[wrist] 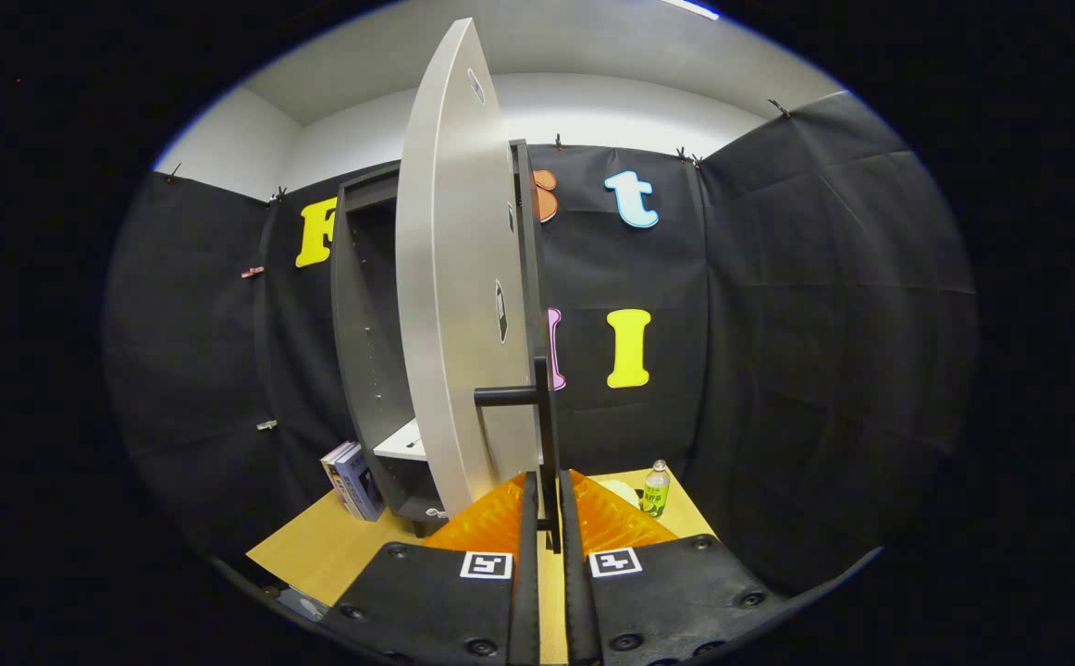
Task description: Open the shoe cabinet door, grab the shoes and put them into the shoe cabinet, then close the shoe cabinet door.
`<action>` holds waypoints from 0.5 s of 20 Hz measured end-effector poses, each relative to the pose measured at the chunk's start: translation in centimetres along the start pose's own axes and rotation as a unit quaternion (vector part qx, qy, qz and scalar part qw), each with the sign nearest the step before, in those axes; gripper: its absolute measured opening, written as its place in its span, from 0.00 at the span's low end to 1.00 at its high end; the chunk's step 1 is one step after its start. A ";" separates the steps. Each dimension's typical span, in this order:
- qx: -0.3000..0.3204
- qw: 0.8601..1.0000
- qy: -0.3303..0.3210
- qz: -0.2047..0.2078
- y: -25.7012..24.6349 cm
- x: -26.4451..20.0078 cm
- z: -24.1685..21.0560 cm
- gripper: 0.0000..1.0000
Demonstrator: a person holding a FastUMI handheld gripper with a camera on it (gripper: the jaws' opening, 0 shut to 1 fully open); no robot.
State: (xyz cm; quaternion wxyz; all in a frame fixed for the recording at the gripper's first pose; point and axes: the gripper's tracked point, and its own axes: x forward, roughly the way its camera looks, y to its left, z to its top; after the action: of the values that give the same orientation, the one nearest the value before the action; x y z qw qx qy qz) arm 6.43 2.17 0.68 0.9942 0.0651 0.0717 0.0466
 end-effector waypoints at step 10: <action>-0.019 0.999 0.013 -0.026 -0.2 -1.5 -1.3 0.54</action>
State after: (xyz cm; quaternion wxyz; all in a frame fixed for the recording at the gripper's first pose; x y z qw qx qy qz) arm 4.77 1.94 -0.47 0.9951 0.0442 0.0856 0.0226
